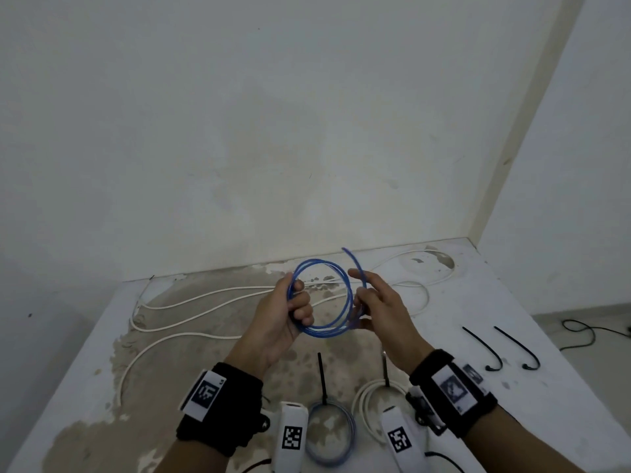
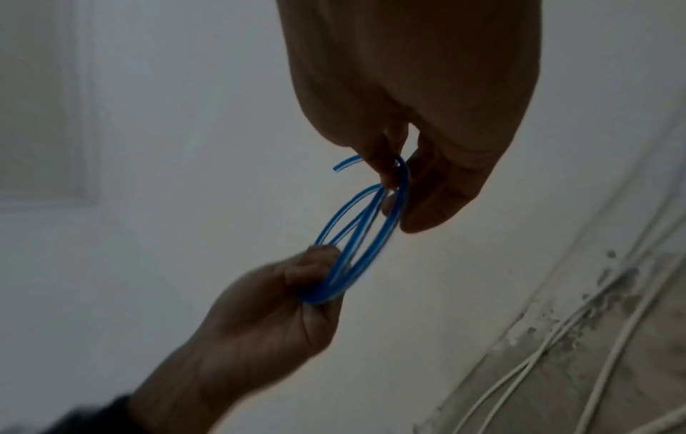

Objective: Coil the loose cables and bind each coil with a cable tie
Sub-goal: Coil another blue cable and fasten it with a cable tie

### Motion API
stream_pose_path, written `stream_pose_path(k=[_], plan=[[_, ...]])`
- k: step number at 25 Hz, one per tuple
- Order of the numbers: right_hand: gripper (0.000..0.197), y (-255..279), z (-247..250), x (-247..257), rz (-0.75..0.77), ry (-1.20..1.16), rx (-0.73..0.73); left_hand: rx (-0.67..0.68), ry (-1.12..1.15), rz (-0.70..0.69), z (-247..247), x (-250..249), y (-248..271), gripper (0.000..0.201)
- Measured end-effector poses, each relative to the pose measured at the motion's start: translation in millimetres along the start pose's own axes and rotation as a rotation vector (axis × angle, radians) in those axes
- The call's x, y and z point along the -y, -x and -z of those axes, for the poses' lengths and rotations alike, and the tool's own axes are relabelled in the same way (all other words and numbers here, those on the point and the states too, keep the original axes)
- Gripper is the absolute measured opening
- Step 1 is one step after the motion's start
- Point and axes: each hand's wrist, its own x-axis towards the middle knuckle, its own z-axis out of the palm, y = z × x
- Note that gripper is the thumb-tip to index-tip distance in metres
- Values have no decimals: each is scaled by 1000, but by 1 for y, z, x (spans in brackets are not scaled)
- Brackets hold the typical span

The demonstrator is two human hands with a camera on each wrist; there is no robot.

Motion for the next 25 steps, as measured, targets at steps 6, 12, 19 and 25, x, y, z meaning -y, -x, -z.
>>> stream_pose_path(k=[6, 12, 19, 25], plan=[[34, 3, -14, -8, 236, 310, -135, 11, -88, 24, -6, 2, 1, 36], [43, 5, -16, 0, 185, 125, -15, -49, -132, -4, -6, 1, -1, 34], [45, 4, -13, -5, 207, 279, 18, -201, -959, -422, -8, 12, -2, 28], [44, 4, -10, -5, 221, 407, 125, -254, -1219, -650, -6, 23, -10, 24]])
